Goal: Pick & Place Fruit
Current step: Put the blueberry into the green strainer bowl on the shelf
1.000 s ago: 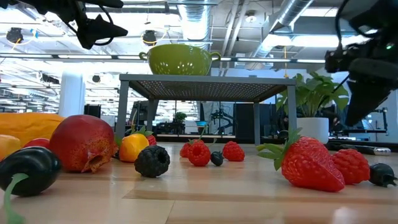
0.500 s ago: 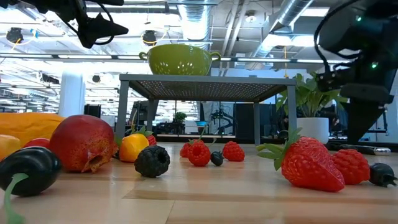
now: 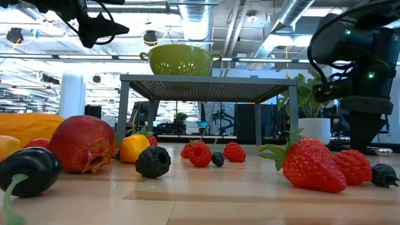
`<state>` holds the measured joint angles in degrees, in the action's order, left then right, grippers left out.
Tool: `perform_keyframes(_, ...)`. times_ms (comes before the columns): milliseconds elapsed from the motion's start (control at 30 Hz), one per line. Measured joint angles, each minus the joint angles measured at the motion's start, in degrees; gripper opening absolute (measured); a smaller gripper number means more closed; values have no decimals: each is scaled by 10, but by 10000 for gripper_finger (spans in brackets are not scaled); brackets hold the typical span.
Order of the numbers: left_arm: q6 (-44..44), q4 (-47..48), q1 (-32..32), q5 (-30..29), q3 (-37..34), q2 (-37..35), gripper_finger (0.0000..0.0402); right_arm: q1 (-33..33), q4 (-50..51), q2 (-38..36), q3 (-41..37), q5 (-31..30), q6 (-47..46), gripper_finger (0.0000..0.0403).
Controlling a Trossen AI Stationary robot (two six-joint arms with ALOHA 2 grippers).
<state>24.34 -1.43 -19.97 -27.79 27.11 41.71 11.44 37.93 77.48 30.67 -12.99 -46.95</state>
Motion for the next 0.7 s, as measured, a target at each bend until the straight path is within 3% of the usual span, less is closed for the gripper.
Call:
perform_keyframes(433,0,-1,0,0,0,0,291,0,-10,0,-1,5,9,81)
perform_keyframes(700,0,-2,0,0,0,0,291,0,-9,0,-1,5,10,55)
